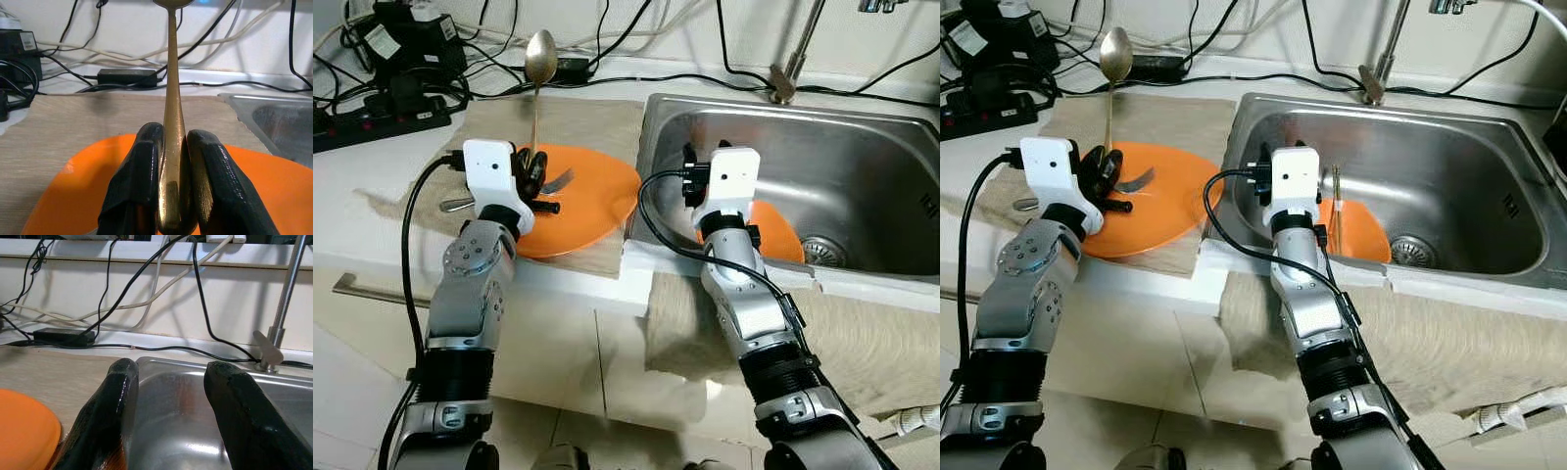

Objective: Kitchen organization

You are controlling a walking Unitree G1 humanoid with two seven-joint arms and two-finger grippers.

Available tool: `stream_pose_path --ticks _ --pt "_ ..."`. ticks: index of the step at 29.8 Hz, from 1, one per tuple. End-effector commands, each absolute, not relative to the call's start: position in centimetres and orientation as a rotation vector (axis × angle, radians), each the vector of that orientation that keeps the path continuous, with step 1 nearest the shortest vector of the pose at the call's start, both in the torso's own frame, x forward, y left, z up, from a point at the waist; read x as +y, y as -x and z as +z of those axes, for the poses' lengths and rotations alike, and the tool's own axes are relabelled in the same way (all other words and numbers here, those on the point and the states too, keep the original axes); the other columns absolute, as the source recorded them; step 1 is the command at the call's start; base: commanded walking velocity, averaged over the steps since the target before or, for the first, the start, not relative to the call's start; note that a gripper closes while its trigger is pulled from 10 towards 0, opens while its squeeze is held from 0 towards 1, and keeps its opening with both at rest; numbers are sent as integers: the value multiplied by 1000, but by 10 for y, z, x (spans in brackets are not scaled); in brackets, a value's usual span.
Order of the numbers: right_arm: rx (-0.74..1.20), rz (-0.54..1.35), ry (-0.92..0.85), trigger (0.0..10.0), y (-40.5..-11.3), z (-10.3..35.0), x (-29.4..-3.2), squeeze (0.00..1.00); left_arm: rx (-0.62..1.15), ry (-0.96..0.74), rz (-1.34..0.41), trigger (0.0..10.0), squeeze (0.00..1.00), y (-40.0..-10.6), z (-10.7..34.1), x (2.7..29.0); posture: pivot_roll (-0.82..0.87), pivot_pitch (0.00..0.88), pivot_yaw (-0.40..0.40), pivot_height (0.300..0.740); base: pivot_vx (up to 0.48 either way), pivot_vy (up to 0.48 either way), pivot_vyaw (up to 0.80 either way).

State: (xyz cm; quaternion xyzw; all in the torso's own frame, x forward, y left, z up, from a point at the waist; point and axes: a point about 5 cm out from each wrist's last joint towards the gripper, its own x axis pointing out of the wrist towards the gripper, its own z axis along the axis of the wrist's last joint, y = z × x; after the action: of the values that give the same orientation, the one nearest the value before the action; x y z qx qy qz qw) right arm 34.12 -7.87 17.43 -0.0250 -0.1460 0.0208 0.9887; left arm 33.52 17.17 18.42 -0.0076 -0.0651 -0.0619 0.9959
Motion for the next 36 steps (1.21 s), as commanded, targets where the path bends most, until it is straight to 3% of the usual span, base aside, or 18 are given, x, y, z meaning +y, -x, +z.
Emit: stream_pose_path --ticks 1,21,29,30,31,32,36 --pt "-305 38 43 10000 -343 177 -79 0 -120 25 -108 0 431 -335 180 174 92 33 34 740 0 0 0" --pt "-286 62 33 10000 -342 171 -74 0 -90 9 -145 0 435 -335 172 172 92 21 36 740 0 0 0" --pt "-175 190 -189 10000 -345 176 -61 0 -72 -13 -230 0 439 -340 172 162 88 12 40 740 0 0 0" --pt "-164 205 -199 10000 -346 176 -60 933 -71 -14 -234 0 439 -341 172 162 84 12 42 740 0 0 0" --pt "-164 205 -199 10000 -346 176 -60 933 -71 -14 -234 0 439 -341 172 162 84 12 42 740 0 0 0" --pt "-152 222 -178 10000 -346 175 -59 1000 -72 -14 -238 0 439 -342 173 161 83 11 42 740 0 0 0" --pt "-139 221 -150 10000 -347 173 -59 1000 -73 -13 -241 0 439 -343 174 160 80 13 44 740 0 0 0"
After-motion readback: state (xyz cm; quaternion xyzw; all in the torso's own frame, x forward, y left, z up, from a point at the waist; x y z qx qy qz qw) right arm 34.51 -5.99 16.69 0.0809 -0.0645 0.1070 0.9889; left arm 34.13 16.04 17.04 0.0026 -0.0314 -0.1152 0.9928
